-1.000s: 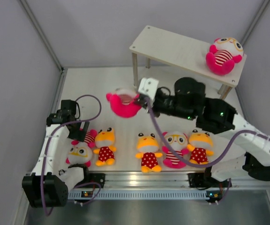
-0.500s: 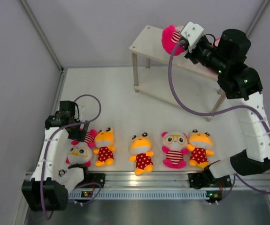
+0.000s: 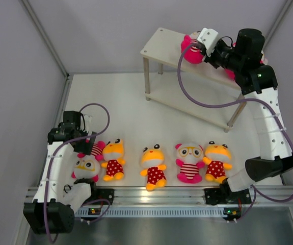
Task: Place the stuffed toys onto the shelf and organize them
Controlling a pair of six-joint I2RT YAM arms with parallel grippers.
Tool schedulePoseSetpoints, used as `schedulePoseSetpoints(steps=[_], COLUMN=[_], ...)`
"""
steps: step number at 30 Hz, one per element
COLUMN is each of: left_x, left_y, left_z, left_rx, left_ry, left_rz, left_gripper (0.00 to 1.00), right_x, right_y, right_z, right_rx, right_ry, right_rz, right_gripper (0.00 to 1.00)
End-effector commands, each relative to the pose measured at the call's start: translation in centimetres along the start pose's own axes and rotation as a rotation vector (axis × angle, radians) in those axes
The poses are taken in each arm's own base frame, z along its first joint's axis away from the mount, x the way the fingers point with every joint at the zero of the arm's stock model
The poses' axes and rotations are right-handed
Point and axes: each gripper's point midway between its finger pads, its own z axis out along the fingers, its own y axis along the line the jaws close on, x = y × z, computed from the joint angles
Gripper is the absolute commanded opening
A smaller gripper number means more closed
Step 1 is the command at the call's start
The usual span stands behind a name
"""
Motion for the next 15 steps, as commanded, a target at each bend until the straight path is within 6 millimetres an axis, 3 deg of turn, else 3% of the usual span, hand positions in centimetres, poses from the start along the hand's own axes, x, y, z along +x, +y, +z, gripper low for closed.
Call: schedulePoseSetpoints(steps=[1,7,9,10,13,15], left_x=[-0.5,-0.7,-0.6,-0.6,-0.5,-0.5], left_y=[0.4,0.3,0.2,0.2,0.3,0.3], left_z=[-0.1,-0.1,-0.1,-0.1,-0.2,-0.2], left_rx=[-0.016,-0.004,-0.004,-0.005,-0.008,-0.009], left_ry=[-0.025,-0.029,-0.030,-0.032,-0.035,-0.039], left_rz=[0.003,0.001,0.001,0.004,0.008,0.010], left_gripper=[0.98,0.98,0.98,0.98,0.98,0.98], right_x=[-1.3,-0.7,-1.1,-1.4,-2.8,-4.0], right_y=[-1.5,-3.3,-3.6,-3.4,-4.1,-4.4], right_z=[-2.8,-4.6,-5.0,-5.0,-5.8,-6.6], right_rx=[0.043,0.127,0.144,0.140,0.174,0.195], right_ry=[-0.024,-0.001,-0.015,-0.033,-0.076,-0.110], right_rz=[-0.086,-0.098,-0.092,-0.076,-0.065,-0.068], right_gripper=[0.10,0.23,0.42,0.63,0.82,0.85])
